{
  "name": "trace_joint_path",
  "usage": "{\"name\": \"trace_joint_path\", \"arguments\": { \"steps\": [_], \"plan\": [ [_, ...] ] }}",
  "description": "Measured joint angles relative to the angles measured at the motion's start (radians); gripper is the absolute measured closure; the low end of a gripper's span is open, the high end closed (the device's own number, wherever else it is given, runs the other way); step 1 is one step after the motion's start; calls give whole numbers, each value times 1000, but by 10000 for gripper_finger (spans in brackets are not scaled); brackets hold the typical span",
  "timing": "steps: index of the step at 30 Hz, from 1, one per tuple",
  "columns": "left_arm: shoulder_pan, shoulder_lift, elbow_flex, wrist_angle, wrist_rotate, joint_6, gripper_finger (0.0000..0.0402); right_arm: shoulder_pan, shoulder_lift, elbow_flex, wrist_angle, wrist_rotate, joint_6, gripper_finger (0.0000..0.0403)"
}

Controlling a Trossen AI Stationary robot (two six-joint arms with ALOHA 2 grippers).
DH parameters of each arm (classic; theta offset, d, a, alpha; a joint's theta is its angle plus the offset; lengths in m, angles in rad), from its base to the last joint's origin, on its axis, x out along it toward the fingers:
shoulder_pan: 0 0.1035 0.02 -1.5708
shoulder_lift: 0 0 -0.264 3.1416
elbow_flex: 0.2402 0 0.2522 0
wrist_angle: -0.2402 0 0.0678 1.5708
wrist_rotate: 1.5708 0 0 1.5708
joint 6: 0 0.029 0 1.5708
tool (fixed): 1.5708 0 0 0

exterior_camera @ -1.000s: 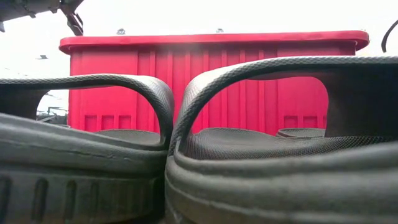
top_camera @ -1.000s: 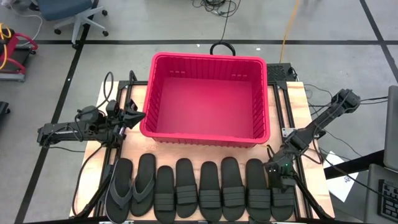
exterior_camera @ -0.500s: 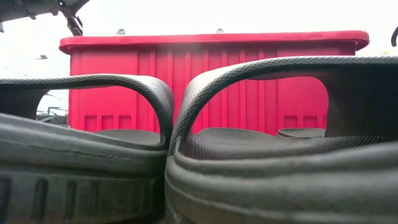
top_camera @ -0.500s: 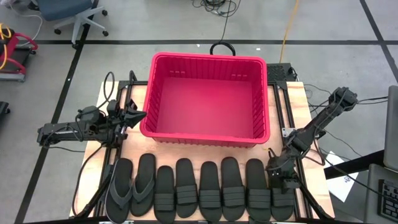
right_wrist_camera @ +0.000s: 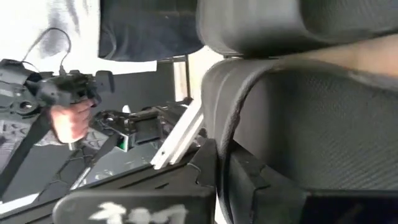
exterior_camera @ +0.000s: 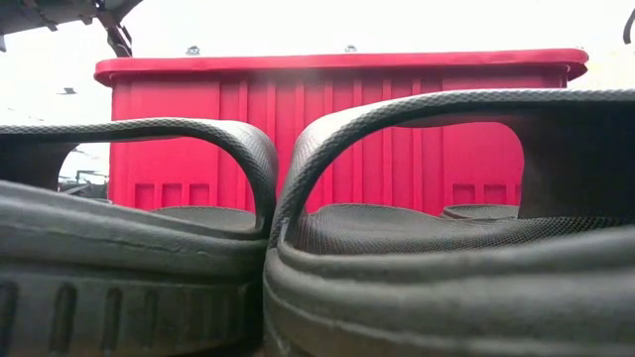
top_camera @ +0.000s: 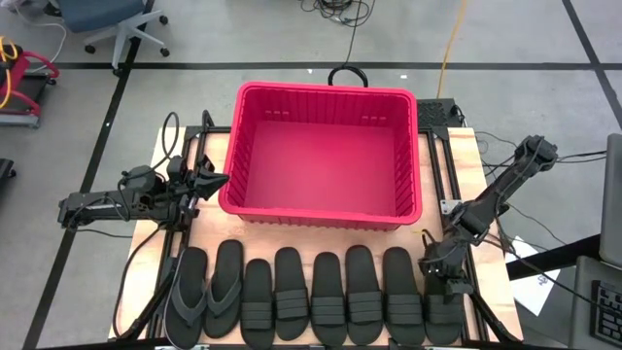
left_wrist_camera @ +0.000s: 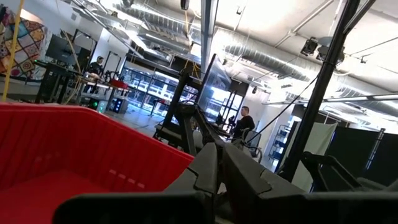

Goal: Pick and place slides into bin
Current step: Put the black slide into the red bin

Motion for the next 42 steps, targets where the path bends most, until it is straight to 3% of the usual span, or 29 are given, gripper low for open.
{"name": "trace_joint_path", "arguments": {
  "steps": [8,14,24,29,35,38,42],
  "plan": [
    [0,0,0,0,0,0,376,0,-8,66,-60,-23,-6,400],
    [0,0,0,0,0,-13,376,0,-5,196,-82,2,-27,400],
    [0,0,0,-1,7,-45,376,-74,94,655,-689,221,-334,401],
    [0,0,0,-1,7,-15,376,-197,224,964,-1037,298,-568,400],
    [0,0,0,-1,5,-12,376,-422,397,1366,-1407,452,-896,400],
    [0,0,0,-1,3,-15,376,-575,453,1506,-1454,527,-1067,400],
    [0,0,0,-1,0,-16,376,-815,494,1611,-1455,482,-1259,400]
  ]
}}
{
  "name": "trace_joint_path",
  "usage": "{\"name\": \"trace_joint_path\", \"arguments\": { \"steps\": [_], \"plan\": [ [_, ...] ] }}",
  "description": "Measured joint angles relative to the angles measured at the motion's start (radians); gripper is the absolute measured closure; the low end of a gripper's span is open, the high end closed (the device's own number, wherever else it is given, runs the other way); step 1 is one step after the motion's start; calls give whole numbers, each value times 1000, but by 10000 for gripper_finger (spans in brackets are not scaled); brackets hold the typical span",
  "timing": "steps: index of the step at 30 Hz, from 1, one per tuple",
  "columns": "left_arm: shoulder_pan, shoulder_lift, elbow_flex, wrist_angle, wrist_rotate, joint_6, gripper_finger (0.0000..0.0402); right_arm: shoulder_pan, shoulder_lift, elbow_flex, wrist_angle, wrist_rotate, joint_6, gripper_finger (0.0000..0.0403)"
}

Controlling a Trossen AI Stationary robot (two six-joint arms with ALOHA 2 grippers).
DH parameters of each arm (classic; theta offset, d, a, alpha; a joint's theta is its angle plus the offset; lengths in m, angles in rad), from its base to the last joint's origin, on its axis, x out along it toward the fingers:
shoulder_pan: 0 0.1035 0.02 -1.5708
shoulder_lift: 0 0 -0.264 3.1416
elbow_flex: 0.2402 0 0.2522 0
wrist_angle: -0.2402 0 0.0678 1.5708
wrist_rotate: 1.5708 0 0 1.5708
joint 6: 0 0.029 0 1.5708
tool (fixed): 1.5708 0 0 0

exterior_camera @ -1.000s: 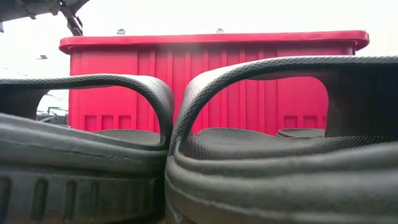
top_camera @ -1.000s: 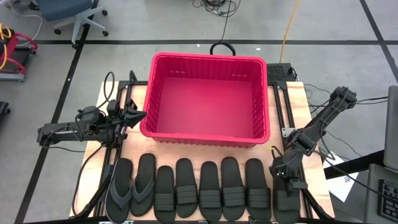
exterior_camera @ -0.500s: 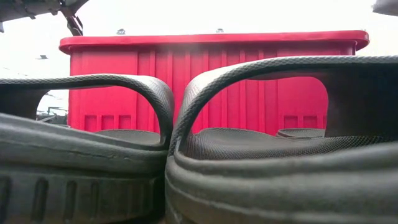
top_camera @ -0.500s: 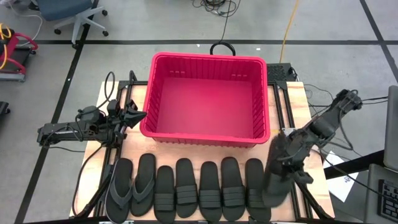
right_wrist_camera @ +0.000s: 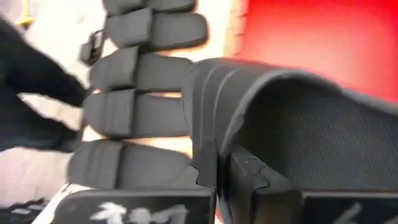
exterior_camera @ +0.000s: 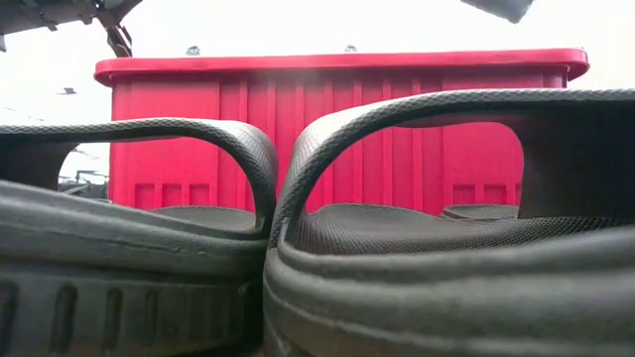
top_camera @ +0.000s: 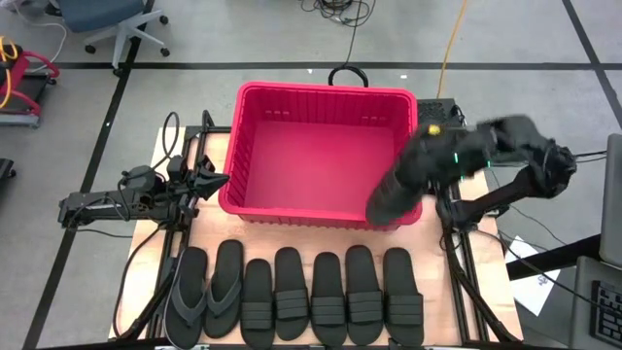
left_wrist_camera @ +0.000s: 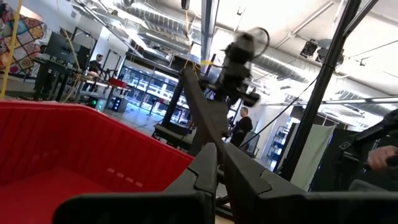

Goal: Pick and place slides into bin
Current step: Put the black slide into the red bin

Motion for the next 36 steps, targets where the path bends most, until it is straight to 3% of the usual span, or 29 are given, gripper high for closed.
{"name": "trace_joint_path", "arguments": {
  "steps": [7,12,23,29,36],
  "plan": [
    [0,0,0,0,0,-2,376,-365,83,19,0,-103,-258,400],
    [0,0,0,-1,0,4,376,-507,189,-17,2,-135,-468,400],
    [0,0,0,-70,0,1,376,-572,370,-190,4,-142,-696,399],
    [0,0,0,-71,-21,8,376,-627,416,-353,11,-145,-729,399],
    [0,0,0,-74,-72,8,376,-682,424,-473,155,-220,-738,399]
  ]
}}
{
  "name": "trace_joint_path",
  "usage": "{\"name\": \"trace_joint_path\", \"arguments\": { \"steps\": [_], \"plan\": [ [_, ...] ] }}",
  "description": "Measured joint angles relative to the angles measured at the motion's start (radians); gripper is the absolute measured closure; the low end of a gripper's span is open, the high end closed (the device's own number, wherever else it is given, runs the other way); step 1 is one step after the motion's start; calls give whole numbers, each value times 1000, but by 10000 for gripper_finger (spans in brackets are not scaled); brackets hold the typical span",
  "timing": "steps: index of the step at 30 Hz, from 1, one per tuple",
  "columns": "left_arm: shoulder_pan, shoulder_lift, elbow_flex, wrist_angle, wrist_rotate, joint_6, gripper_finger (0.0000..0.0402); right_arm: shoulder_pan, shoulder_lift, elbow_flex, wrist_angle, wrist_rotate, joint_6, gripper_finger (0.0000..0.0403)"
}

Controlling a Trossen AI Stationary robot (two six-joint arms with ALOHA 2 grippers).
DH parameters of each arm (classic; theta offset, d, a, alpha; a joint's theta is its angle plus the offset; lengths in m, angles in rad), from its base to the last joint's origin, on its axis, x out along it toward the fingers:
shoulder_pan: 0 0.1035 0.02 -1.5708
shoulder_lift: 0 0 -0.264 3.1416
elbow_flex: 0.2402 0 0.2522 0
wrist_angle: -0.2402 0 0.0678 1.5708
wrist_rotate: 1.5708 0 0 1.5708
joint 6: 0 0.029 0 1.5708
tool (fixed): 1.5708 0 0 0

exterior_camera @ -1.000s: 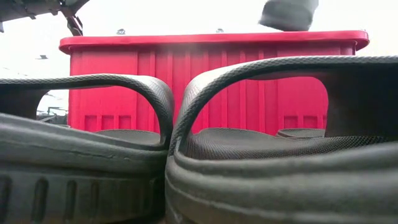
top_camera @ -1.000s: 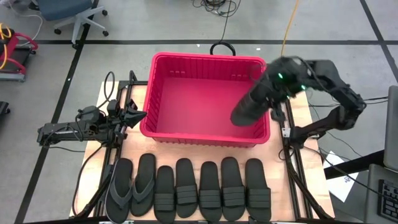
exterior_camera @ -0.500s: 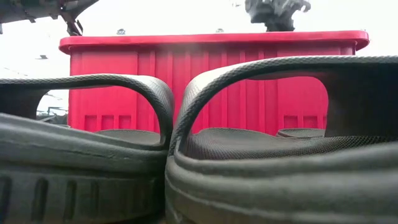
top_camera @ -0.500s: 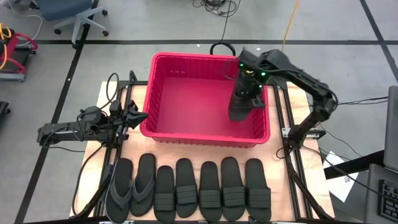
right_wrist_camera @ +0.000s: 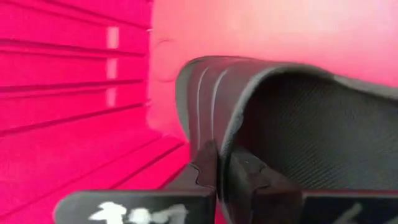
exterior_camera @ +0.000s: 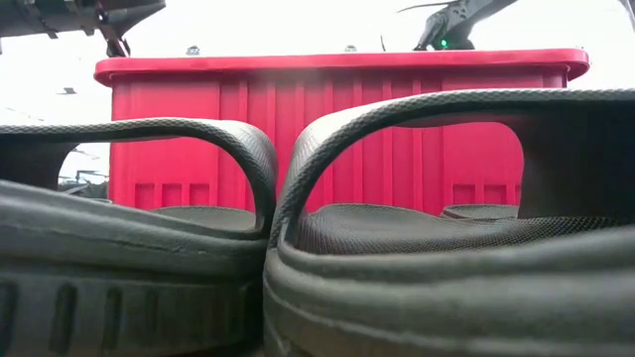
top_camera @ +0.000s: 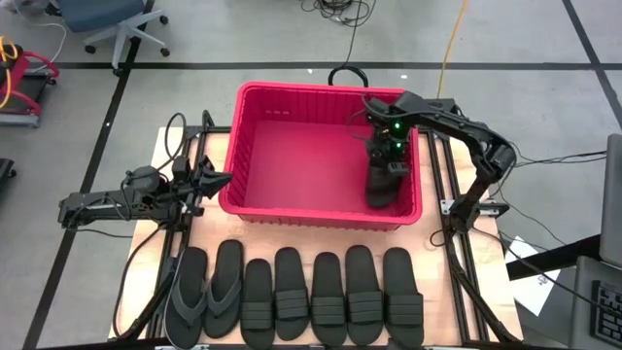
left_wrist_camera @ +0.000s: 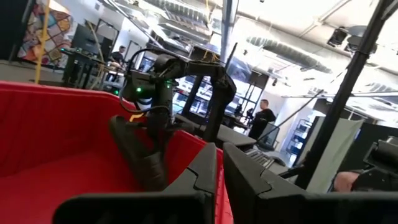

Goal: Pick and place slides into bin
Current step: Put the black slide into the red bin

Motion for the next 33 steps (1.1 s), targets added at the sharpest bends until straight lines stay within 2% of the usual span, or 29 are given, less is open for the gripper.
{"name": "trace_joint_path", "arguments": {
  "steps": [10,19,24,33],
  "plan": [
    [0,0,0,-2,-24,20,376,-39,65,-16,62,3,-67,399],
    [0,0,0,-2,-25,27,376,-43,124,-17,104,5,-28,395],
    [0,0,0,-2,-25,26,376,-43,116,-18,121,56,7,359],
    [0,0,0,-32,-24,26,376,-41,115,-18,104,84,113,274]
  ]
}}
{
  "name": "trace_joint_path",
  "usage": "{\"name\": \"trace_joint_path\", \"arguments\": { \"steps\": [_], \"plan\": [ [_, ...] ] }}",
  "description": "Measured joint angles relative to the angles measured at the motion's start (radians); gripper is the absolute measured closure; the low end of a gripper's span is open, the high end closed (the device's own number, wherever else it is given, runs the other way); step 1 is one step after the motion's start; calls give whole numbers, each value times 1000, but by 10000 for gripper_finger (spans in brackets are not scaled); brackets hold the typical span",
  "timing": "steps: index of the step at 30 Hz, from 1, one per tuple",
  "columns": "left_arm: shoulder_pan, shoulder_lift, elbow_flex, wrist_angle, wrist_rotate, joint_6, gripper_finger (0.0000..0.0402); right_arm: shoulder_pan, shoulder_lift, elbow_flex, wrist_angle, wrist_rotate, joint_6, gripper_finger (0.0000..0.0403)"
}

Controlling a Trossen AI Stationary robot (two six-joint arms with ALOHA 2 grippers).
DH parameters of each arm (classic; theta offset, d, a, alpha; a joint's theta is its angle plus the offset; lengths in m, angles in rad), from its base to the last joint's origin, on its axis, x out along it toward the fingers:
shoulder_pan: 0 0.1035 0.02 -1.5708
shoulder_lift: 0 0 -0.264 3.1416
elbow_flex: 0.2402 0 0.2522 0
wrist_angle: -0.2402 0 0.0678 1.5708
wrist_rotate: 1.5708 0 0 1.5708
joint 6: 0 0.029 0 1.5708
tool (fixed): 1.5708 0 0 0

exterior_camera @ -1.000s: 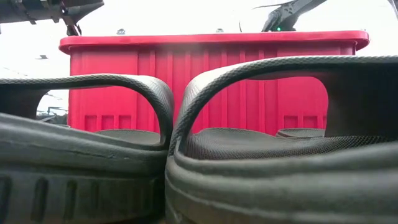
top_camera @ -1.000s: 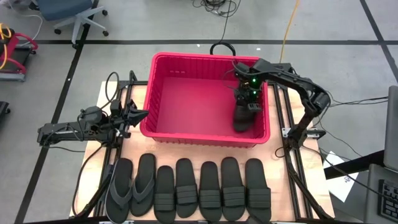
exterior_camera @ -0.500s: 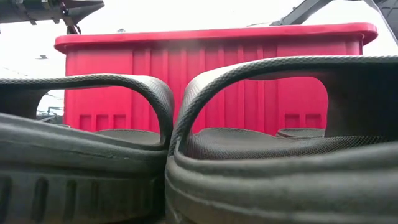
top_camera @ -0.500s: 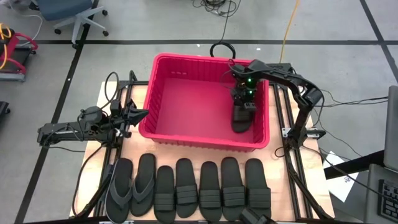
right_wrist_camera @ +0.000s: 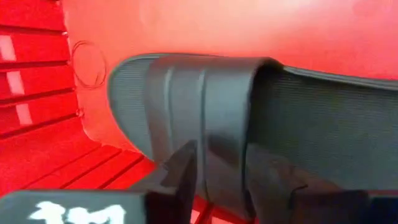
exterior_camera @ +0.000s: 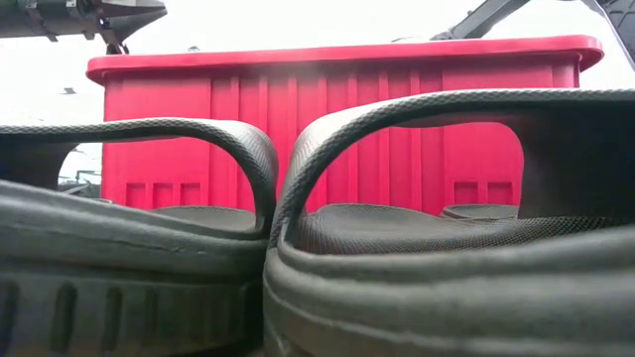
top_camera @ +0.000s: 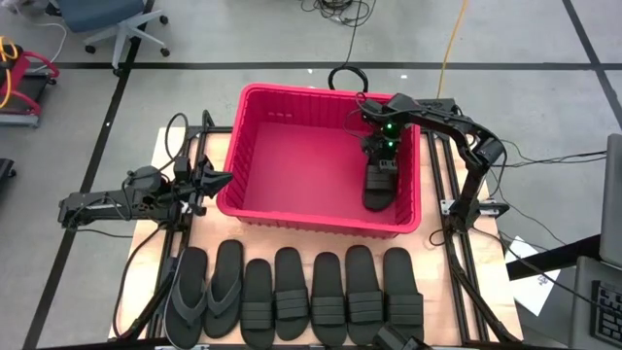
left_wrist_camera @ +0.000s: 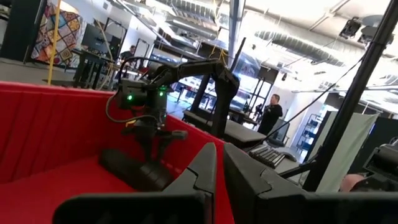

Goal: Pick and place slides into bin
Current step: Put the black slide into the red bin

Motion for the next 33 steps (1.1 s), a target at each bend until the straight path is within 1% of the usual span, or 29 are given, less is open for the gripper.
{"name": "trace_joint_path", "arguments": {
  "steps": [3,7,10,12,13,16,18,20,21,22,29,33],
  "plan": [
    [0,0,0,-1,0,0,376,0,-9,0,-8,18,14,259],
    [0,0,0,-2,1,0,376,0,-44,0,2,24,13,248],
    [0,0,0,-2,1,0,376,0,-88,0,12,24,17,246],
    [0,0,0,-2,1,3,376,0,-128,0,43,31,51,247],
    [0,0,0,-2,1,12,376,0,-147,0,72,52,77,250],
    [0,0,0,-2,1,20,376,0,-211,0,183,150,111,277],
    [0,0,0,-2,1,20,376,-2,-244,1,246,225,105,315],
    [0,0,0,-2,1,20,376,-12,-259,2,282,272,80,368],
    [0,0,0,-2,1,20,376,-18,-260,2,287,288,73,385],
    [0,0,0,-2,1,20,376,-28,-259,2,283,301,72,391],
    [0,0,0,0,0,19,376,-108,-215,1,255,451,75,401],
    [0,0,0,0,0,13,376,-155,-204,2,285,468,62,402]
  ]
}}
